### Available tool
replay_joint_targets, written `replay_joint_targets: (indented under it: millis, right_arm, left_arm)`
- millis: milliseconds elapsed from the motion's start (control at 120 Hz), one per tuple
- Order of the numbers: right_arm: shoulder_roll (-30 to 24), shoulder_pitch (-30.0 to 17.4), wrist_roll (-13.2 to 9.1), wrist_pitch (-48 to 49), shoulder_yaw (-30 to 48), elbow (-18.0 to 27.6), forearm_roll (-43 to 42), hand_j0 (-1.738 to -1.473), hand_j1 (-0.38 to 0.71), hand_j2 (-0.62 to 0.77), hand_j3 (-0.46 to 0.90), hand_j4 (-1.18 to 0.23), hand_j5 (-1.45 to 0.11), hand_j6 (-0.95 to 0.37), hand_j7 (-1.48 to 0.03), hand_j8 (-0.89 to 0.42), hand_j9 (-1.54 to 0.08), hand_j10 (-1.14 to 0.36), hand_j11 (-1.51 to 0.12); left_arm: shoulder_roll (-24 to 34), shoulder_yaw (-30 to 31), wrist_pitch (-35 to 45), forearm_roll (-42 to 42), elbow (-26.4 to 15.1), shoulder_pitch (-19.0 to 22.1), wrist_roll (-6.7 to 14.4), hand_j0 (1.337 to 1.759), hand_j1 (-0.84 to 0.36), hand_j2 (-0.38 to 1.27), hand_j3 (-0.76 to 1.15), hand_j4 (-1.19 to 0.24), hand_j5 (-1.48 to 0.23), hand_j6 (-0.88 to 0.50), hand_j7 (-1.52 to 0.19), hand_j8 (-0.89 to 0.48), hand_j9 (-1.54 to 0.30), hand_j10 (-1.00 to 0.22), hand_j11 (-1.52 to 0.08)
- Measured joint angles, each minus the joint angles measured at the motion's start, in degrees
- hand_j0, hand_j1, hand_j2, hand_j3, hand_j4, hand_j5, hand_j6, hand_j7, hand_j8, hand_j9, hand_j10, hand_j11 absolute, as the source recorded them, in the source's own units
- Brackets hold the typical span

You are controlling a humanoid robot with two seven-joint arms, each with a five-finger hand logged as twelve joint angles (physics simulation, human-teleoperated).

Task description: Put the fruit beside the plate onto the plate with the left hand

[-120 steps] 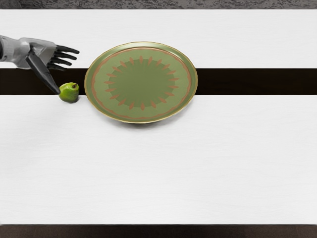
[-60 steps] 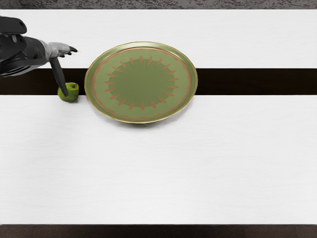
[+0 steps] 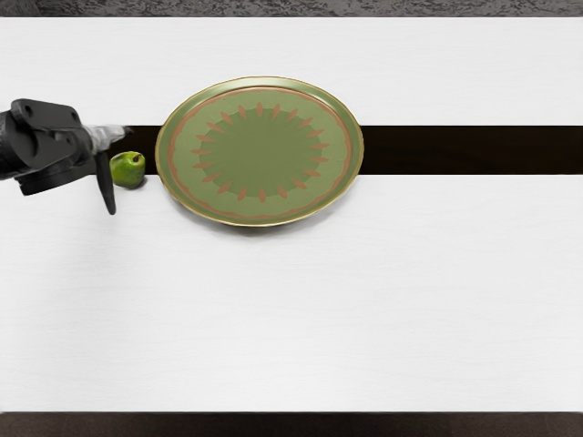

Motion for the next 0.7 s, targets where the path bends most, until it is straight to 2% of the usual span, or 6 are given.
replay_joint_targets:
  millis: [300,417,592,700]
  right_arm:
    - [0.00,0.00,0.00,0.00,0.00,0.00,0.00,-1.658,-0.33,0.00,0.00,-0.01,-0.02,-0.01,-0.02,-0.01,-0.02,-0.01,-0.02]
    - [0.00,0.00,0.00,0.00,0.00,0.00,0.00,-1.658,-0.33,0.00,0.00,-0.01,-0.02,-0.01,-0.02,-0.01,-0.02,-0.01,-0.02]
    - [0.00,0.00,0.00,0.00,0.00,0.00,0.00,-1.658,-0.33,0.00,0.00,-0.01,-0.02,-0.01,-0.02,-0.01,-0.02,-0.01,-0.02]
    - [0.00,0.00,0.00,0.00,0.00,0.00,0.00,-1.658,-0.33,0.00,0.00,-0.01,-0.02,-0.01,-0.02,-0.01,-0.02,-0.01,-0.02]
  left_arm:
    - [0.03,-3.76,1.81,0.73,0.32,0.36,-0.28,1.658,0.32,0.01,0.00,-0.03,-0.03,-0.03,-0.03,-0.03,-0.03,-0.03,-0.03]
    - [0.09,-3.91,1.93,0.44,2.14,2.78,-0.29,1.658,0.29,0.01,0.00,-0.05,-0.06,-0.05,-0.06,-0.05,-0.06,-0.05,-0.06]
    - [0.97,-4.01,1.97,-0.04,4.72,3.07,-0.30,1.658,0.27,0.01,0.00,-0.06,-0.08,-0.07,-0.08,-0.07,-0.08,-0.06,-0.08]
    - [0.88,-4.84,1.93,-0.16,6.86,4.58,-0.25,1.658,0.27,0.01,0.00,-0.07,-0.09,-0.07,-0.09,-0.07,-0.09,-0.07,-0.09]
